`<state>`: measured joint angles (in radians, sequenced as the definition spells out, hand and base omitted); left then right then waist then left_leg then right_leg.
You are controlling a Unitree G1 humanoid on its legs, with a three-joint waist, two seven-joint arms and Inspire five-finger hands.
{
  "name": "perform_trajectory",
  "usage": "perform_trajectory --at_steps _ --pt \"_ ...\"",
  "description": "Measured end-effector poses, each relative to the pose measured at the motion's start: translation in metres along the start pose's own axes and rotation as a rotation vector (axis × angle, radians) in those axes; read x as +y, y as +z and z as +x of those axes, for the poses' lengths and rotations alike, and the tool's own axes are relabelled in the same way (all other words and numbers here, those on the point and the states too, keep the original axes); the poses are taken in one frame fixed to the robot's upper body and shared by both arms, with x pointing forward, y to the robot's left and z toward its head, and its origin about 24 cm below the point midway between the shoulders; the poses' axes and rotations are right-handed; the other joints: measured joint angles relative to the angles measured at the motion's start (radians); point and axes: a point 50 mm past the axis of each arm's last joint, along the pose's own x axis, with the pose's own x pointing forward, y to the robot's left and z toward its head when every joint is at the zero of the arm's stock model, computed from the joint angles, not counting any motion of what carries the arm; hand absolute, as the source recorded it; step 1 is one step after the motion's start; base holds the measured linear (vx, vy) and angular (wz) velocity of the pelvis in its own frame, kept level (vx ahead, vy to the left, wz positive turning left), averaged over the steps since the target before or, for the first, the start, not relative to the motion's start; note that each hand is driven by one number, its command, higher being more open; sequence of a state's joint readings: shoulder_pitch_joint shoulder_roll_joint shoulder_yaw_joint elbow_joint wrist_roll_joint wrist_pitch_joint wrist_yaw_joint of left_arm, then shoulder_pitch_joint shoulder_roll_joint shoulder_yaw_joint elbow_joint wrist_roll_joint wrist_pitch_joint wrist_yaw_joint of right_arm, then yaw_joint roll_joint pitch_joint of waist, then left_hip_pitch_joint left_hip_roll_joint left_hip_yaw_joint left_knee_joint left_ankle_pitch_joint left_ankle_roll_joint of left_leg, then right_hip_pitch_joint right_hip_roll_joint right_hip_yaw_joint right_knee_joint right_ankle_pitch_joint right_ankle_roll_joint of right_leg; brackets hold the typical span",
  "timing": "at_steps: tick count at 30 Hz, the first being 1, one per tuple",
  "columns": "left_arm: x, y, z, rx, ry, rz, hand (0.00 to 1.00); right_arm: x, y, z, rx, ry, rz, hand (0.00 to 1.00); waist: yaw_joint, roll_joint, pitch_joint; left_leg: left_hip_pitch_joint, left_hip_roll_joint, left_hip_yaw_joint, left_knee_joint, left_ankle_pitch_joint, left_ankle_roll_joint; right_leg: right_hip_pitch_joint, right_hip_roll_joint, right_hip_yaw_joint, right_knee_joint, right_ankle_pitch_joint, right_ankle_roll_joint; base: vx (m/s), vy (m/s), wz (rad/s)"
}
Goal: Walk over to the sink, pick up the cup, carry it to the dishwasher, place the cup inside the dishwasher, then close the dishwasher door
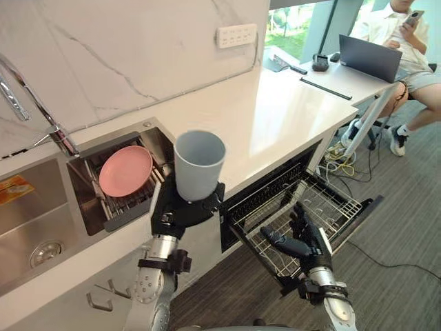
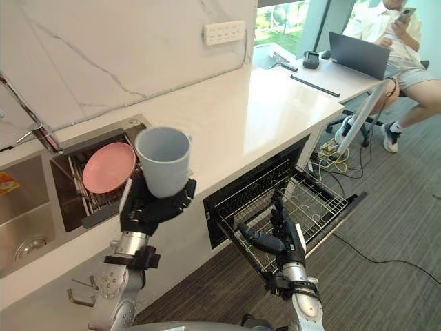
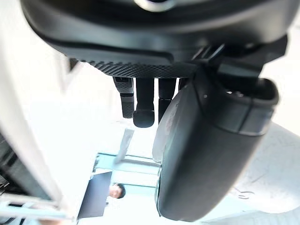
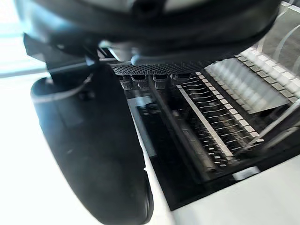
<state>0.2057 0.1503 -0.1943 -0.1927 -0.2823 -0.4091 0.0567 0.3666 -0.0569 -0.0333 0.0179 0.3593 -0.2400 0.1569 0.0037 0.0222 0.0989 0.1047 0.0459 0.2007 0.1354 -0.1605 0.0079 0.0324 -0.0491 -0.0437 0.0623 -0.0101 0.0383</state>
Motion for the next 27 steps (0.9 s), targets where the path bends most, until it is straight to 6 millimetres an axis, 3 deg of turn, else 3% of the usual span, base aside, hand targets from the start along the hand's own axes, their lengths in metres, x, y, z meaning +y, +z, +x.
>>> perform_trajectory --at_steps 8,15,21,27 --pt "0.000 0.003 0.012 -0.051 0.078 0.118 0.00 0.028 0.030 0.006 -0.159 0.223 0.045 1.00 -0.007 0.000 -0.003 0.001 -0.008 0.013 -0.001 0.000 0.001 -0.001 0.006 0.016 -0.016 0.014 0.005 -0.01 0.008 -0.06" --pt "0.002 -0.016 0.017 0.031 0.093 0.172 0.00 0.056 0.042 0.019 -0.213 0.413 0.036 1.00 -0.010 0.002 -0.017 0.009 -0.013 0.016 -0.002 0.002 0.004 0.021 0.004 0.022 -0.055 0.039 0.008 -0.01 0.007 -0.02" --pt "0.002 -0.025 0.016 0.087 0.090 0.175 0.00 0.072 0.058 0.024 -0.279 0.493 0.025 1.00 -0.009 0.002 -0.018 0.009 -0.014 0.016 -0.001 0.005 0.008 0.035 0.003 0.022 -0.086 0.057 0.006 -0.02 0.002 0.00" --pt "-0.014 -0.031 0.014 0.119 0.022 0.144 0.00 0.082 0.064 0.028 -0.306 0.517 0.053 1.00 -0.007 0.001 -0.027 0.008 -0.018 0.011 -0.002 0.005 0.009 0.042 0.000 0.018 -0.097 0.064 0.009 0.00 0.004 0.01"
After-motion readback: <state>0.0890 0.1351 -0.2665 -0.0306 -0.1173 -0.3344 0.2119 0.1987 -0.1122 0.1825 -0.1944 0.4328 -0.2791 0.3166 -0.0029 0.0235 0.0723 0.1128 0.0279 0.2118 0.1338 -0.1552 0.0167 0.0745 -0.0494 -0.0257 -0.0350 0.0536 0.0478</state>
